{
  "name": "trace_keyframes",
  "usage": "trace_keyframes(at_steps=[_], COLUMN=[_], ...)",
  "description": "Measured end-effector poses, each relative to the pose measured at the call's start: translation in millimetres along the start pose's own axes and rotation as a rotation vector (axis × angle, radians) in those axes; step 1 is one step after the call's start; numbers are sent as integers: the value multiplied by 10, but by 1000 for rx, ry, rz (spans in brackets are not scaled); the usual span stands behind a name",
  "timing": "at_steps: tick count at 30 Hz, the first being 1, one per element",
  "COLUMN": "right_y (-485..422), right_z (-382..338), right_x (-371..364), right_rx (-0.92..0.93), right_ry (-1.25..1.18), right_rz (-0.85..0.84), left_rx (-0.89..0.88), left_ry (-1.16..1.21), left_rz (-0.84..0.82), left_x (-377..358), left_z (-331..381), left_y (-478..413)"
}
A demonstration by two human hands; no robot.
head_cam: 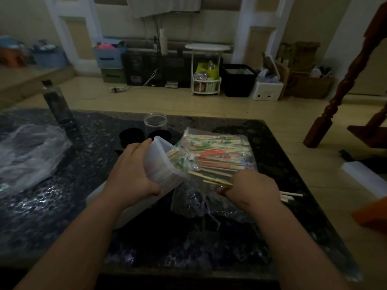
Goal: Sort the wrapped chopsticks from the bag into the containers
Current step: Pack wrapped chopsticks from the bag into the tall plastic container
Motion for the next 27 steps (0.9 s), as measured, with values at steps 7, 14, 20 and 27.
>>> trace_keyframes(at_steps=[7, 14, 20, 27], right_y=[-45, -1, 56, -72], right_z=[-182, -115, -165, -199], right_x=[-55, 71, 207, 119], right_rx=[149, 103, 145, 329], right_ry=[-25, -12, -19, -21], right_rz=[6, 148, 358, 788], left_rx=[-31, 1, -9, -66], left_ry=[-15, 10, 16, 18], left_rz=[-27, -10, -3, -43], left_x=[-49, -26, 15, 18], left_z=[37, -12, -53, -26], left_y=[17, -35, -71, -28])
Point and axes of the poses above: each hand's wrist, its own y-axis away from the middle knuckle, its own x-axis out of the back of the hand, z = x × y, the point moved 1 cm from there along -y, towards the middle knuckle, and after that the axes turned 5 degrees about x, right-handed, at the moved point
